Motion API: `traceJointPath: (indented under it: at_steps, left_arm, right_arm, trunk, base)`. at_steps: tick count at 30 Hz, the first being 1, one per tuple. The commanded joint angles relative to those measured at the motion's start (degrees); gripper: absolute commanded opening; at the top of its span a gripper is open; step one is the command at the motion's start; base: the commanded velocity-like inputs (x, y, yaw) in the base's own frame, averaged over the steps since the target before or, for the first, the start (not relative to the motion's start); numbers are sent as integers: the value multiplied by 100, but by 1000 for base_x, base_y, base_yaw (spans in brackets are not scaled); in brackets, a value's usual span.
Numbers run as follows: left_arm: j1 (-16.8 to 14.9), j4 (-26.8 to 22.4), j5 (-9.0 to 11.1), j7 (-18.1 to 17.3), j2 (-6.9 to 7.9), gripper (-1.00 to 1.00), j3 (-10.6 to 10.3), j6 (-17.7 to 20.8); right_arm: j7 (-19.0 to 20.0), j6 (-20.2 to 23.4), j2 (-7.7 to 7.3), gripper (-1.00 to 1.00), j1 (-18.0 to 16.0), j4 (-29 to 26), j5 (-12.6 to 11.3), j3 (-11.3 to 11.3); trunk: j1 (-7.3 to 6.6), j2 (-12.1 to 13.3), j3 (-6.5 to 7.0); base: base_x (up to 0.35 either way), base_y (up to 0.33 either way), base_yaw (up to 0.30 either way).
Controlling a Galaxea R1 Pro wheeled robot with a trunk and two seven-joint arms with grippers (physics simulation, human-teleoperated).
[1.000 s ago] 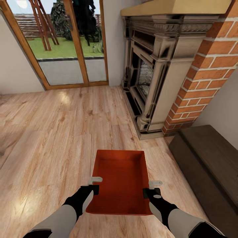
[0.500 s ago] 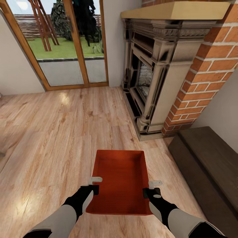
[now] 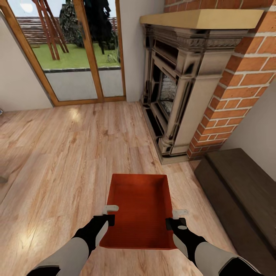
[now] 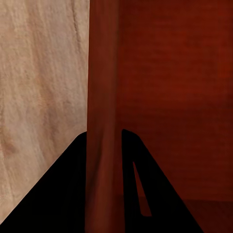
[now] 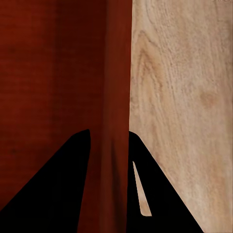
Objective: Move the two storage containers from the living room to the garage. In the garage, place one container on the floor and stack the other container on top of it (either order is fine).
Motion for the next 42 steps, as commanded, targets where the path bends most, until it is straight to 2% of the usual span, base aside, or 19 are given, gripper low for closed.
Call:
traceJointPath:
  at_steps: [1, 42]
  left_arm:
    - [2, 2, -23, 14, -7, -100, 35, 33]
    - [2, 2, -20, 14, -7, -100, 36, 35]
  right_arm:
    - [33, -8, 3, -100, -5, -22, -7, 82]
    - [48, 0, -5, -100, -5, -22, -7, 82]
  trunk:
    - [-23, 39, 15]
    - [-923, 1684, 751]
  base:
    - [0, 0, 0]
    - [0, 0, 0]
